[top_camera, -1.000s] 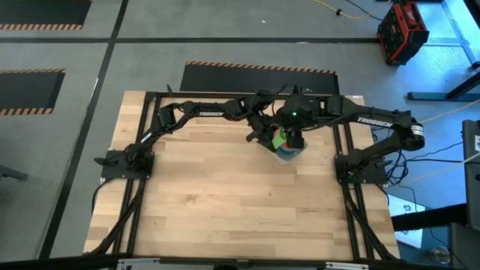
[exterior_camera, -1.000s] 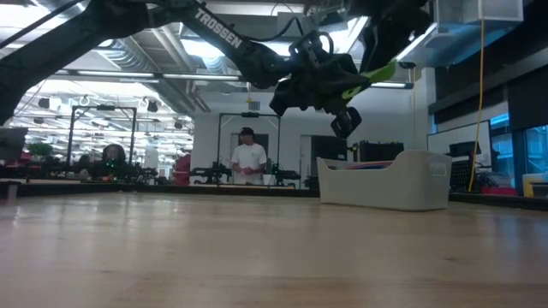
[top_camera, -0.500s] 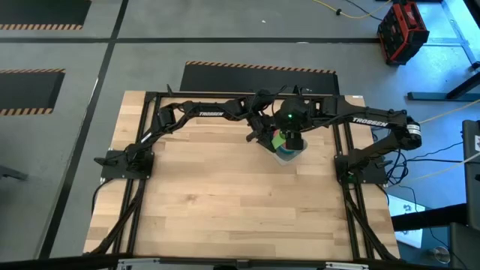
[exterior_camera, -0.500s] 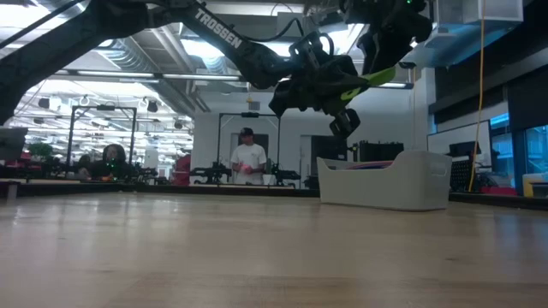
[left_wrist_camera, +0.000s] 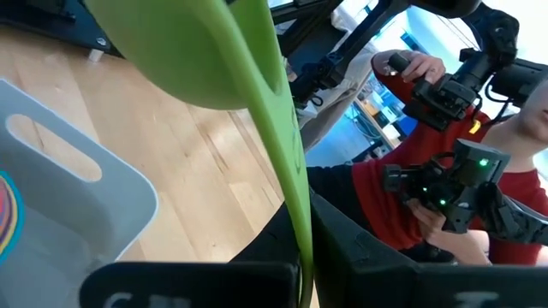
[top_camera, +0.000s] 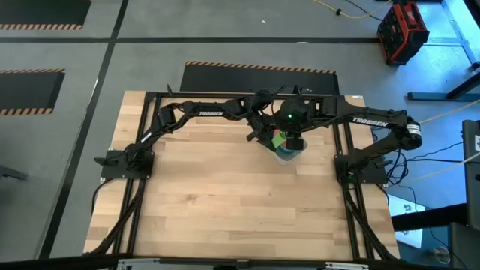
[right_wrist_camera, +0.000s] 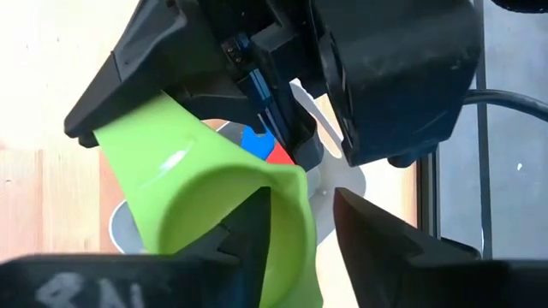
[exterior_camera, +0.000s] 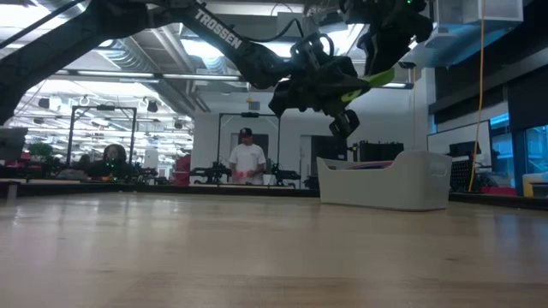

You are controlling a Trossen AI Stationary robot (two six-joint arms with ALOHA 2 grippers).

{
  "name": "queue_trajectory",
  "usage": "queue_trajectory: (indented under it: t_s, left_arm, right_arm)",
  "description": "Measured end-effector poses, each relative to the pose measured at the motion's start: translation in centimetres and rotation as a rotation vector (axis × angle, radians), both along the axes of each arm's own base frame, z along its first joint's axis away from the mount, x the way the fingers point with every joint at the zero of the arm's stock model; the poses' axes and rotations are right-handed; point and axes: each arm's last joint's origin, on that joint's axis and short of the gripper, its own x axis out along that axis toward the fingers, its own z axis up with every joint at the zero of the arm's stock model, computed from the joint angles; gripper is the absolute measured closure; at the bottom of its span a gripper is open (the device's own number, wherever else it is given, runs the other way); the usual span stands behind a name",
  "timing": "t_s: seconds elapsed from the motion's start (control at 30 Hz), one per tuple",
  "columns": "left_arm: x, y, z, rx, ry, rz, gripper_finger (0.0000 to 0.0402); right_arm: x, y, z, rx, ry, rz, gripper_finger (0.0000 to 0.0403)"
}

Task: Nest measuring cups in basket
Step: Stack the green measuring cup on top of the red measuring cup in the bin

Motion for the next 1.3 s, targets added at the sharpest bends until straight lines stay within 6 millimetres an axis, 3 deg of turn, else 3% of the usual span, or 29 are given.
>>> queue_trajectory:
  t_s: [0.47, 0.93, 1.1, 1.3]
  left_arm:
    - [0.1, 0.1, -0.1, 0.019, 0.008, 0.032, 0.0387]
    - [0.1, 0.1, 0.0, 0.036, 0.000, 0.053, 0.0336]
    - [0.1, 0.1, 0.0, 0.035, 0.000, 0.053, 0.0302]
    - [0.1, 0.2, 0.0, 0.045, 0.005, 0.073, 0.0285]
  right_arm:
    - [-0.1, 0.0, 0.0, -0.001, 0.003, 0.004, 0.0387]
    - [-0.3, 0.0, 0.0, 0.016, 0.013, -0.030, 0.0386]
    - [-1.6, 0.4, 0.7, 0.026, 0.015, -0.047, 0.0383]
    - [-4.5, 1.0, 2.2, 0.060, 0.010, -0.124, 0.0384]
